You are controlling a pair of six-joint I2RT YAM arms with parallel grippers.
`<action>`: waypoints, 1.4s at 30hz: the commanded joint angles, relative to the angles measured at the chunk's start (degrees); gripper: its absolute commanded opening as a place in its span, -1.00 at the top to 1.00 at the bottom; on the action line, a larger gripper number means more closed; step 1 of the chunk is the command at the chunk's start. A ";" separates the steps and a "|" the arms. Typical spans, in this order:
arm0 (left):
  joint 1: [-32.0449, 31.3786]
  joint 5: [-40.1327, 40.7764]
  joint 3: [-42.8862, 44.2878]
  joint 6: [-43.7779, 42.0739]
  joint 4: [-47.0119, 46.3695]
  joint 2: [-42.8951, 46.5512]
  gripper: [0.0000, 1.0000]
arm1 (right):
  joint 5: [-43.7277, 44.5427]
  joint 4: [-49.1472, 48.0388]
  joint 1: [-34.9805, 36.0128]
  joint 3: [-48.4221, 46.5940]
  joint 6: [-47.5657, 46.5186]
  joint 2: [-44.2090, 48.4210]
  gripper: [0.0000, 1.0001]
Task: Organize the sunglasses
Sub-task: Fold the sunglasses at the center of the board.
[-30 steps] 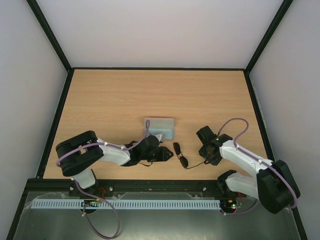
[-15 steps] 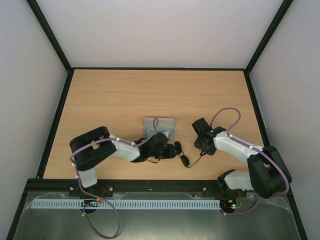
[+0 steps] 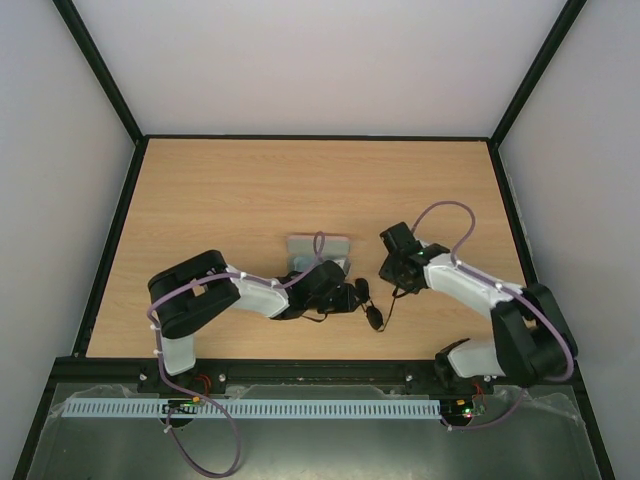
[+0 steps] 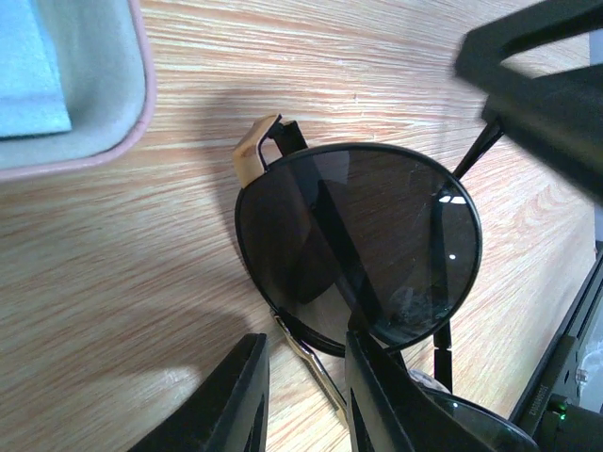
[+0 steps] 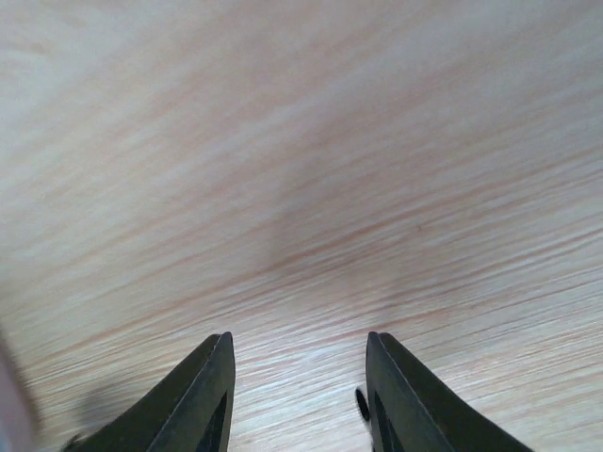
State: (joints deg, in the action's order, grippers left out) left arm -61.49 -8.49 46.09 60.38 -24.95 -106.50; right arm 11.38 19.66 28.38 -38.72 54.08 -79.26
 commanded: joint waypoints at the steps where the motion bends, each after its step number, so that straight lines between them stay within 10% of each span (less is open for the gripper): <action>1: -0.59 1.58 -0.28 -0.81 3.92 1.53 0.49 | 4.03 4.83 -0.60 -2.34 -3.72 9.99 0.21; 9: -1.92 2.48 -2.46 -0.16 8.22 8.28 0.46 | 2.83 12.54 -0.61 2.66 -3.18 27.39 0.19; 22: -5.60 3.70 -7.59 4.10 10.23 9.07 0.56 | -0.35 10.40 -0.61 10.93 3.89 23.07 0.66; 42: -1.94 3.54 1.82 -0.71 10.44 -3.74 0.58 | -8.28 -5.44 -0.61 17.93 2.44 12.96 0.58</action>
State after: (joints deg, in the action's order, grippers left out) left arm -64.53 -6.04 47.27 61.80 -20.21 -105.84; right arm 7.33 14.41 28.05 -22.57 57.39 -61.71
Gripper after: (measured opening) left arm 0.209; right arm 0.207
